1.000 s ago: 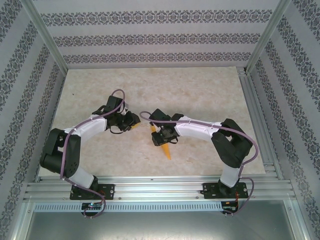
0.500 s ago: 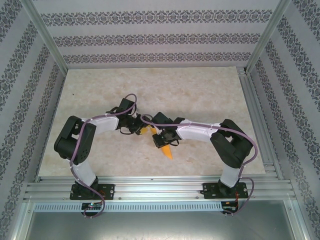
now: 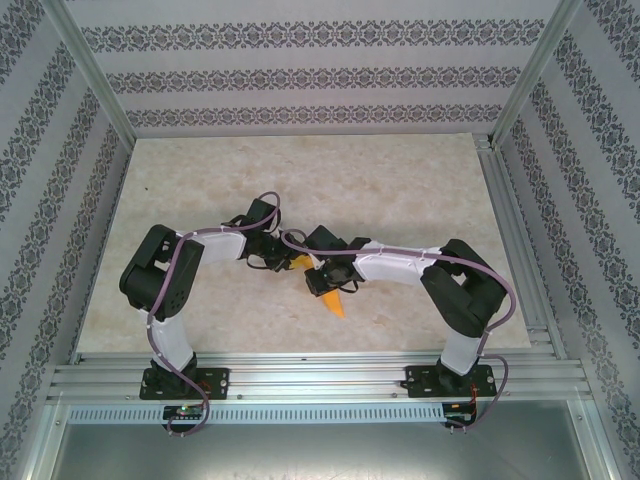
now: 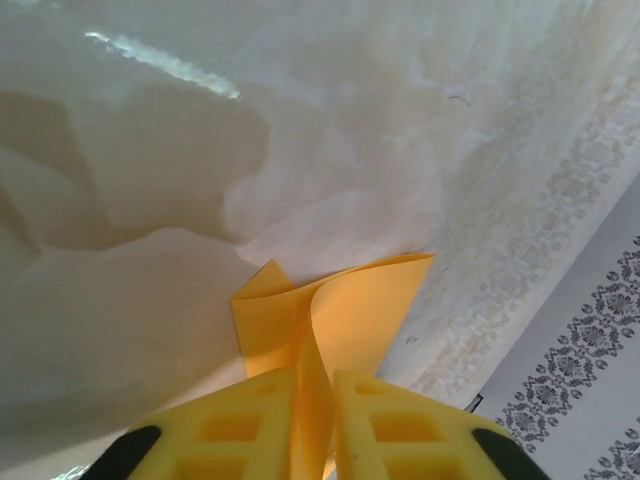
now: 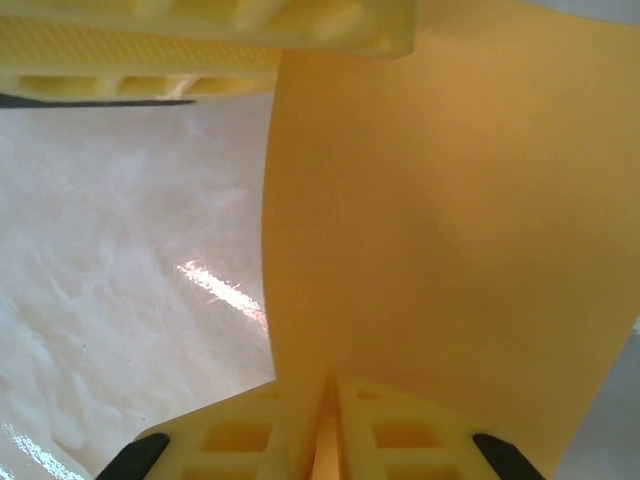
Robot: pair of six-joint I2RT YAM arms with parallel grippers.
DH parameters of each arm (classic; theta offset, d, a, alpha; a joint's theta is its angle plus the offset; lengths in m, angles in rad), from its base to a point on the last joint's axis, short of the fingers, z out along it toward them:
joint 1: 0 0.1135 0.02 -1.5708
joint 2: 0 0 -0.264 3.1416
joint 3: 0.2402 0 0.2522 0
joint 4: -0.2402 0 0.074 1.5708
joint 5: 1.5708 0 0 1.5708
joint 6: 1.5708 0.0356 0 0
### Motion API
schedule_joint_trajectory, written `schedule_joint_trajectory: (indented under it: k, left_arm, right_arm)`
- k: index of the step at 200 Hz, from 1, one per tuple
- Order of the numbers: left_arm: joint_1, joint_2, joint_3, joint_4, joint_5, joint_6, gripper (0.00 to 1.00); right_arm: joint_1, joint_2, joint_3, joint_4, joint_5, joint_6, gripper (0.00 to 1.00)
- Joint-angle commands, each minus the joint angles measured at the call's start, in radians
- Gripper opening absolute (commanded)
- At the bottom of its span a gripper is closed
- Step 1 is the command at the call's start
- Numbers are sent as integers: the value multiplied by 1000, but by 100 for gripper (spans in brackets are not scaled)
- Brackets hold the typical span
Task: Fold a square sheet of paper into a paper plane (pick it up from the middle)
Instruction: Fold the wing for the fifth time at the center of the table.
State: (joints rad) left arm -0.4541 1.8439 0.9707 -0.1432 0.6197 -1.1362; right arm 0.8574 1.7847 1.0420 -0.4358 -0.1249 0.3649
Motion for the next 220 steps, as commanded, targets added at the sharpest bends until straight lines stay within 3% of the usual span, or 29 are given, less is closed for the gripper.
schedule_joint_trajectory:
  k: [1,58,106,171,220]
  left_arm:
    - [-11,4,33,-10,-9,0,11]
    - [-12,7,47,-27,-18,-1,0]
    - [-9,11,52,-17,-9,-16,0]
    - [-9,17,57,-18,0,-13,0]
    - [-9,18,61,-23,2,-10,0]
  right_arm:
    - [11,-40,-21,33,19,-18,18]
    - [37,-123,-87,44,86,-79,33]
    - [120,-146,-119,46,274,-194,44]
    - [155,-132,-119,-17,432,-214,46]
    - [158,-136,-141,-32,421,-189,41]
